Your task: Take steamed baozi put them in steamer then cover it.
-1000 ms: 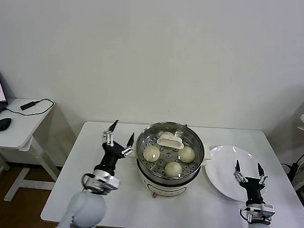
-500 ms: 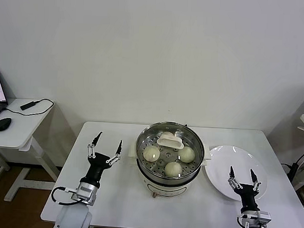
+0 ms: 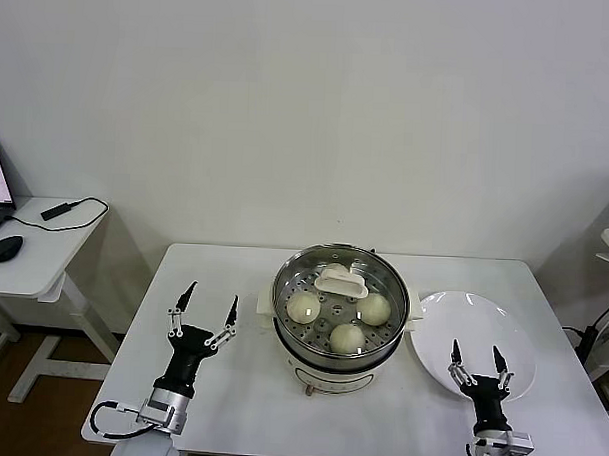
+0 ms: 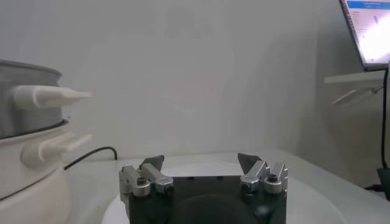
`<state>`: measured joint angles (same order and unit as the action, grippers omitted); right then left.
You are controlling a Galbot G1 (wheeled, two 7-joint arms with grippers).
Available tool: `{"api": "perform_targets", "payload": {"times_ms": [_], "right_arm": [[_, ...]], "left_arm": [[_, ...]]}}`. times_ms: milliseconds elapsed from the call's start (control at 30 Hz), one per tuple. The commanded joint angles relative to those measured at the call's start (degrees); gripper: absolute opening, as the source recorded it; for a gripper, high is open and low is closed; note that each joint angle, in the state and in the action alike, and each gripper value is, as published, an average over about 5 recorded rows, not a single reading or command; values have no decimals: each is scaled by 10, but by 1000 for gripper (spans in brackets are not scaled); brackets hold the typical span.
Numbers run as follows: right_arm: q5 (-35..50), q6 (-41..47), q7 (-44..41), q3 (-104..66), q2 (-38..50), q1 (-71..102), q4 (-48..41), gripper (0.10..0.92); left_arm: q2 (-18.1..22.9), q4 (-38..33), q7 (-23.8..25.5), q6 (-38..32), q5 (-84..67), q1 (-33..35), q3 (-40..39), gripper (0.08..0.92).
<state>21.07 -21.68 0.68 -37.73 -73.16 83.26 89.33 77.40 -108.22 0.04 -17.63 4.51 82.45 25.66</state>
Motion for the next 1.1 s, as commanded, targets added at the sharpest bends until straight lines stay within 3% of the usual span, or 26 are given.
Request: {"api": "perform_targets", "payload": {"times_ms": [33,1100], "right_arm": [[-13,-6,-4,1,-8,6,2,823],[-1,3,-23,-9,-10,7,-9,823]], "left_arm": [[4,7,2,-25,-13,18,6,823],[6,12,-1,-35,-1,28,5,823]]}}
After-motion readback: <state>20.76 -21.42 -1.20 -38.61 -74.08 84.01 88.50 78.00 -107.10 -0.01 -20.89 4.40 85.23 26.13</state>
